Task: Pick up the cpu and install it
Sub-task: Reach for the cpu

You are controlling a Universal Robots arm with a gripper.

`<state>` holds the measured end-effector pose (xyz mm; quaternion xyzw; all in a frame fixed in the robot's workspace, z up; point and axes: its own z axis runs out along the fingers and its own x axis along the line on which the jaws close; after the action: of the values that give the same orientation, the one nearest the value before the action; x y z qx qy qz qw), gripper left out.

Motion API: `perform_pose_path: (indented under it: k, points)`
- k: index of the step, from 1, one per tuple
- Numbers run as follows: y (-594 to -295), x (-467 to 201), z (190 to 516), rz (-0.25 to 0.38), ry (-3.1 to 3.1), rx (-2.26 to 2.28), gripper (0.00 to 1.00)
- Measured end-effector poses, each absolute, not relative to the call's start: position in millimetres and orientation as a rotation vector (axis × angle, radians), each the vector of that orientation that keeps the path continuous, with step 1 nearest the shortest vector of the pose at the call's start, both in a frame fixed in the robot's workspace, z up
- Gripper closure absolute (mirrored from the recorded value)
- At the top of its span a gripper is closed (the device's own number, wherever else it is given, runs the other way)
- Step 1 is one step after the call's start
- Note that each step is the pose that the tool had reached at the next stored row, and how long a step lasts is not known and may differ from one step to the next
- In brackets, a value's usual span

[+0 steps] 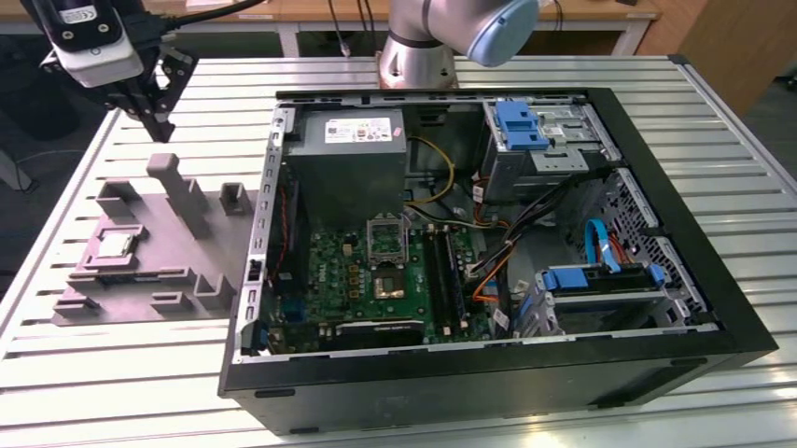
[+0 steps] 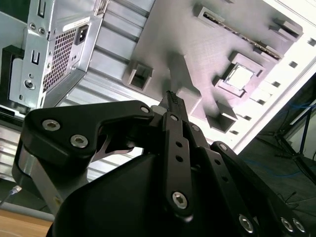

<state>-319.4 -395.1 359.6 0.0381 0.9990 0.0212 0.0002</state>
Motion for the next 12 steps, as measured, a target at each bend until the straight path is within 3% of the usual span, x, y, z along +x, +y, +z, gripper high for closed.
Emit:
perform_pose_path:
  k: [12]
  points:
    - [-395.1, -329.2, 359.2, 0.067, 3.138, 0.12, 0.89]
